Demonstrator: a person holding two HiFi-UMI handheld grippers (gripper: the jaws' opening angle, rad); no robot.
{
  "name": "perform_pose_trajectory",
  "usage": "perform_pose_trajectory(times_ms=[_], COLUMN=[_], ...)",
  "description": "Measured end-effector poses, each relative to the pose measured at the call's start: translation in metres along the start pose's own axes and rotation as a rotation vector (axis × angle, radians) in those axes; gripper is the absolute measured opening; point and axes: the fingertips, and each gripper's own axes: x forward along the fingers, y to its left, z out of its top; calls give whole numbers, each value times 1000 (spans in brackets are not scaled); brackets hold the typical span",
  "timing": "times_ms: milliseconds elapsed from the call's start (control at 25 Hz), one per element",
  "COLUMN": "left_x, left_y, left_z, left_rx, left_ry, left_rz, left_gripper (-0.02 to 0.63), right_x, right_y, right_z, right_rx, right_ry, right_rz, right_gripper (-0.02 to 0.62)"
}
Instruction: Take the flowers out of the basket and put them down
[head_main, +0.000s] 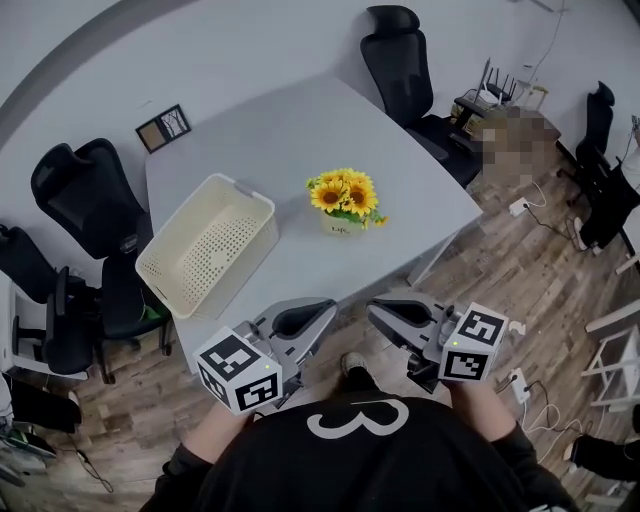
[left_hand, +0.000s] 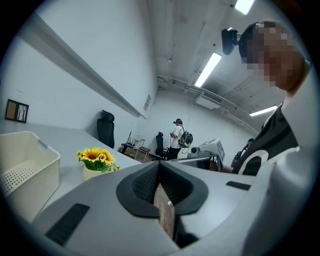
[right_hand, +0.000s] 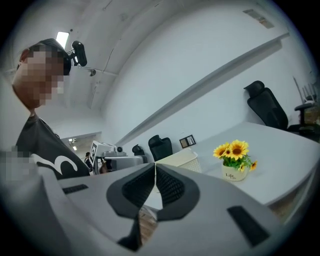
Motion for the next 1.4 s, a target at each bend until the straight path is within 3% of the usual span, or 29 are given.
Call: perform_pose_trajectory(times_ms=[640, 1040, 1400], left_x=[-42, -44, -53], left_y=[-43, -60, -52], left_z=[-20, -30, -35], left_rx=[1, 48, 19], left_ry=[-23, 12, 10], left_rz=[8, -20, -10], left_gripper=[12, 12, 12], right_x=[-13, -20, -11], right_y=[61, 71, 74], right_z=[-31, -38, -44], right_rx=[-18, -7, 1], right_ry=[32, 21, 34], right_rz=[-26, -28, -21], right_gripper=[6, 6, 6])
